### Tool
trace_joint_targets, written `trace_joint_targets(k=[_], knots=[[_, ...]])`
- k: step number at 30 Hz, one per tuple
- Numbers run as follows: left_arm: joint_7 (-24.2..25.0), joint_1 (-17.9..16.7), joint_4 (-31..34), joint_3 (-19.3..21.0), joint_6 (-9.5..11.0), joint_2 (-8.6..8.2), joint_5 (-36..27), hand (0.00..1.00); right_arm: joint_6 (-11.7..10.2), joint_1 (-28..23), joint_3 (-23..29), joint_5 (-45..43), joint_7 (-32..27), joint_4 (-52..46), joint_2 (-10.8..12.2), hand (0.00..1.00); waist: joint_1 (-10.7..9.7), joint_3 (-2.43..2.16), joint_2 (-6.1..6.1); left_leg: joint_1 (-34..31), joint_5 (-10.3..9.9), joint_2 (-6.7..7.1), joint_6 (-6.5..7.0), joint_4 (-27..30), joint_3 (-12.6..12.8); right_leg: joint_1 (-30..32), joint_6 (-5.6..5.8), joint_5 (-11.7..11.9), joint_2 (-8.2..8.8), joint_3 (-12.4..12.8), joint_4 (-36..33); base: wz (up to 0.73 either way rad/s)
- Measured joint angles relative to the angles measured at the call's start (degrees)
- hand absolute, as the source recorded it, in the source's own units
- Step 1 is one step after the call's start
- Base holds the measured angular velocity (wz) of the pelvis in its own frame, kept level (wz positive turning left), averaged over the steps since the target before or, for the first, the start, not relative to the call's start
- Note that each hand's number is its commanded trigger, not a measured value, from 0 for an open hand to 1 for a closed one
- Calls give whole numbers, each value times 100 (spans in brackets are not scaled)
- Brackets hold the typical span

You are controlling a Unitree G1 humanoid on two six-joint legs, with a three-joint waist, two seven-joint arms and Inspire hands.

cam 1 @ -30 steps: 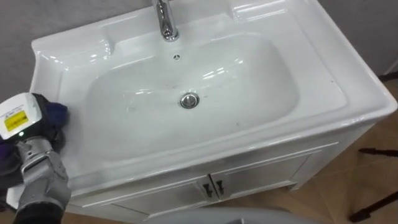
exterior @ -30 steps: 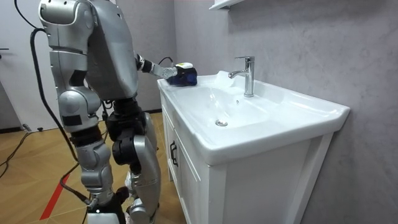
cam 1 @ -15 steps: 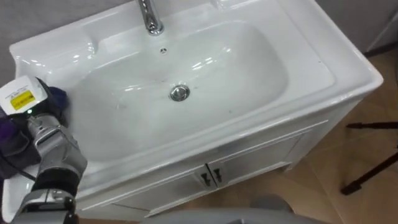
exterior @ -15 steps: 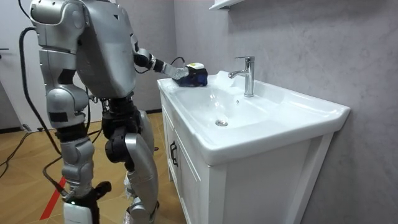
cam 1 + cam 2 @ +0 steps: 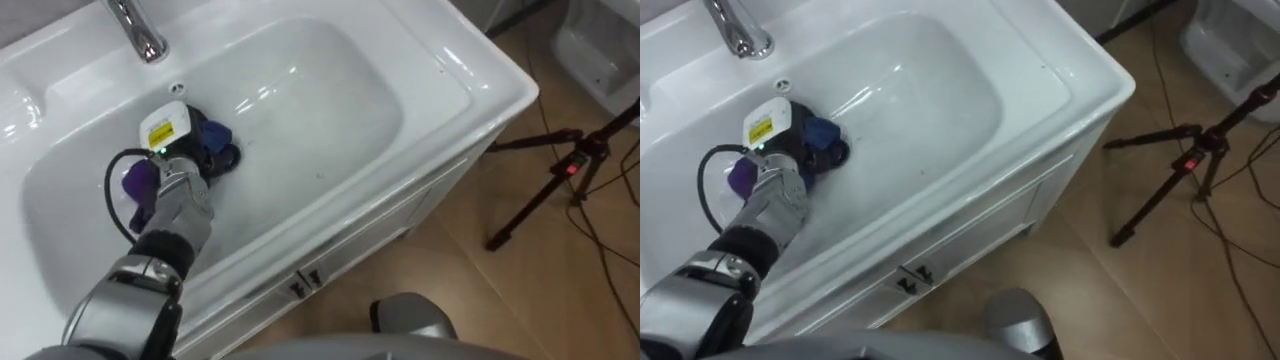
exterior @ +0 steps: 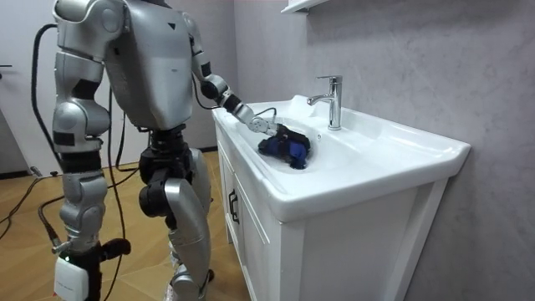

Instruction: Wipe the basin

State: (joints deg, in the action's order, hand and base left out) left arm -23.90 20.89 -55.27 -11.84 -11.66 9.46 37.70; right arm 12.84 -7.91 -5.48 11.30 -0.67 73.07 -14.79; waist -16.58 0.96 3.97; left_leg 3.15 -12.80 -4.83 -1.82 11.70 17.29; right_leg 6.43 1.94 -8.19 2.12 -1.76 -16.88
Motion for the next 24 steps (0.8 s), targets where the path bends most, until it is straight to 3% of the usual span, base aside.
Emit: trace_joint_targets(k=[4, 6, 8, 15, 18, 24], knots=[[47, 3, -204, 34, 235, 28, 3, 100, -252, 248, 10, -17, -7, -95, 92, 0, 8, 11, -24, 75, 0, -19, -1, -34, 11, -75, -28, -19, -15, -43, 5, 3], [48, -31, -281, 34, 354, 30, 3, 100, -317, 261, 10, -1, -8, -92, 113, 0, 71, 33, -73, 136, 0, -21, -5, -38, 1, -154, -55, -46, -15, -66, 15, 6], [47, -93, -280, 34, 414, 30, 6, 100, -290, 217, 1, 36, -13, -90, 116, 0, 140, 15, -108, 150, -20, -30, -39, -24, -4, -175, -69, -99, -19, -83, 12, 6], [94, -298, -269, 57, 396, 28, 35, 100, -90, -123, -12, 188, -56, -204, 122, 0, 386, -97, -171, 264, -29, -43, -58, -44, -20, -279, -74, -109, -26, -116, 29, 2], [123, -314, -269, 60, 292, 29, 58, 100, -63, -247, -65, 188, -55, -215, 127, 0, 516, -95, -170, 340, -30, -42, -60, -79, -25, -355, -74, -110, -26, -131, 29, 0], [154, -317, -237, 62, 289, 28, -4, 100, -30, -241, -109, 176, -40, -232, 133, 0, 593, -100, -162, 361, -27, -33, -65, -108, -63, -393, -67, -114, -26, -141, 37, 2]])
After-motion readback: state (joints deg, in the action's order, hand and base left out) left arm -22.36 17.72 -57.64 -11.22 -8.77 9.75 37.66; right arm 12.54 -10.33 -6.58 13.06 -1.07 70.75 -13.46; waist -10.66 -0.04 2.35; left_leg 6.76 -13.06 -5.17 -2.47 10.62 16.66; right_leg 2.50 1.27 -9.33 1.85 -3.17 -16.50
